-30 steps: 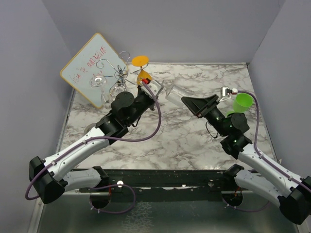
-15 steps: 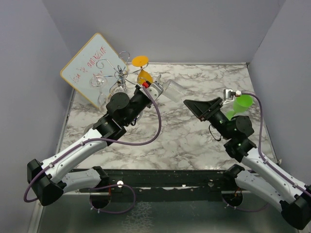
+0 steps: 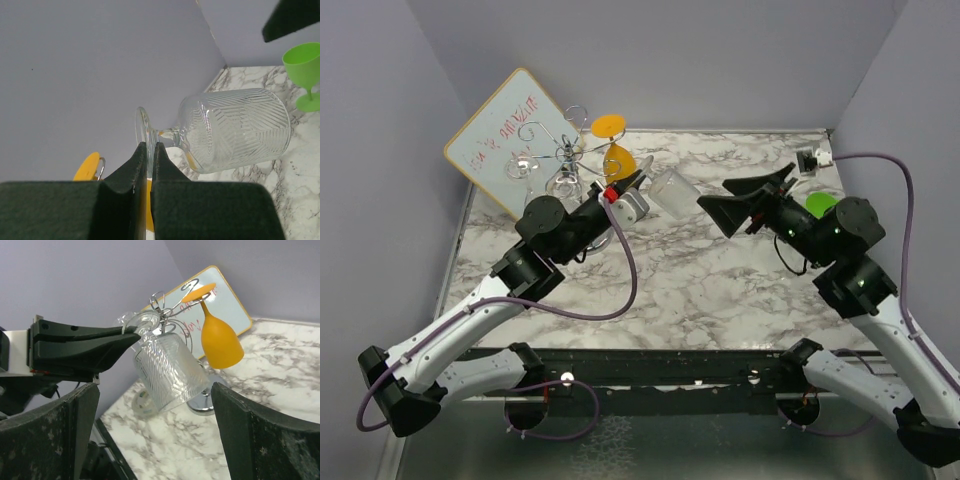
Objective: Place the wine glass upside down on the wine glass rack
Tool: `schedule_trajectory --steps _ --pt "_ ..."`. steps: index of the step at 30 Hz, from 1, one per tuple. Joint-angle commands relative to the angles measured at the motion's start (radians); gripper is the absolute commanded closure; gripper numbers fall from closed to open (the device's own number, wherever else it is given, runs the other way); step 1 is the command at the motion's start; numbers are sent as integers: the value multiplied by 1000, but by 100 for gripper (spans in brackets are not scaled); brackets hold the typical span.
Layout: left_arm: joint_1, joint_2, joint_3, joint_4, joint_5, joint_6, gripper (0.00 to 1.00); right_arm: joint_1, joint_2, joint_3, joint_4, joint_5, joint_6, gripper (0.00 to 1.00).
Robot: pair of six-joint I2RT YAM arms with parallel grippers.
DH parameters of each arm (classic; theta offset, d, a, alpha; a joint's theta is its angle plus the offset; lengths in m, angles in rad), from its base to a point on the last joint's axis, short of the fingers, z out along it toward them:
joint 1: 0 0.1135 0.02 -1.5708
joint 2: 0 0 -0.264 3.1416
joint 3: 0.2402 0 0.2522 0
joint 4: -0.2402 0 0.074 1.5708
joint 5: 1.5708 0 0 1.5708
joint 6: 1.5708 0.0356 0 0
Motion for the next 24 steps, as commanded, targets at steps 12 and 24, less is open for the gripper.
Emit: schedule_trajectory --steps 12,24 --pt "4 -68 69 -63 170 12 100 7 318 328 -360 -477 -410 1" --pt "3 -56 67 -83 187 18 100 8 400 324 -362 -537 -431 8"
